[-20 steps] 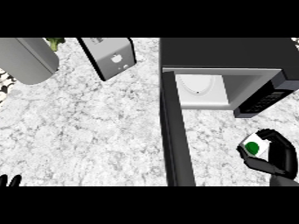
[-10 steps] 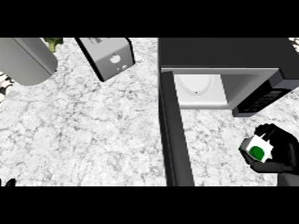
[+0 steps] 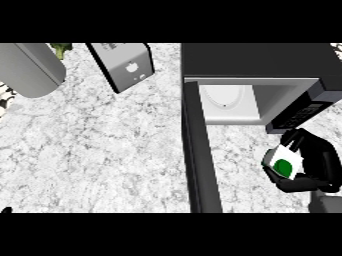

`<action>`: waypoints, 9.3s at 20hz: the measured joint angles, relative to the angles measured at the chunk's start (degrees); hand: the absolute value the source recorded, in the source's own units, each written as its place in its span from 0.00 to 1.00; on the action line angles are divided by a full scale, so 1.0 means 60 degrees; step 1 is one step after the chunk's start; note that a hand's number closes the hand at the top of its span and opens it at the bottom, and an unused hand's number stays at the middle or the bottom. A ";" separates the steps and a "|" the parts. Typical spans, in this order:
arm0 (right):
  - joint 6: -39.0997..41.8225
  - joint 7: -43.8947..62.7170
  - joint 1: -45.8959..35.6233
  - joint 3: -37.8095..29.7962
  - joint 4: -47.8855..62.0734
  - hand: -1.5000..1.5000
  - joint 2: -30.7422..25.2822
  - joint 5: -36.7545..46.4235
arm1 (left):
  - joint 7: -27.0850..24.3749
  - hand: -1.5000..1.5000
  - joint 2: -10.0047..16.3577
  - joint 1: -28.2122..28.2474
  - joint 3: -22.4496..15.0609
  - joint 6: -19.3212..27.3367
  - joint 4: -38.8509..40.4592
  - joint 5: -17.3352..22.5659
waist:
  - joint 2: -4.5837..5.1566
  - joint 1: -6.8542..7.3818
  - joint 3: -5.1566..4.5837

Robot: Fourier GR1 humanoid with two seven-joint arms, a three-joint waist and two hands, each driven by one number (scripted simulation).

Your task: Pick up the milk, place it into the microwave and close the microwave

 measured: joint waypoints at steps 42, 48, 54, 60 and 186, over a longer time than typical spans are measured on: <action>-0.4307 -0.2080 -0.3656 -0.0958 0.3388 1.00 0.0859 0.1300 | 0.0626 0.00 0.0520 -0.1660 0.0800 -0.0803 0.0655 0.0589 | -0.0078 0.0791 0.0177; -0.5090 -0.2721 -0.3419 -0.1191 0.3150 0.00 0.0836 0.1491 | 0.0722 0.00 0.0612 -0.1892 0.0817 -0.0769 0.0720 0.0376 | 0.0041 0.1111 0.0173; -0.5648 -0.3259 -0.3108 -0.1210 0.2999 0.00 0.0648 0.2053 | 0.0797 0.00 0.0707 -0.2169 0.0786 -0.0740 0.0789 0.0087 | 0.0137 0.1366 0.0136; -0.6053 -0.3282 -0.2755 -0.1108 0.2865 0.00 0.0529 0.2667 | 0.0921 0.00 0.0768 -0.2437 0.0609 -0.0777 0.0871 -0.0081 | 0.0193 0.1554 0.0004; 0.4058 0.2466 0.2519 -0.1106 -0.5081 0.00 -0.2984 -0.4254 | 0.0470 1.00 -0.0668 -1.5993 -0.6950 0.8384 1.2971 0.4478 | 0.0665 -0.2716 -0.0067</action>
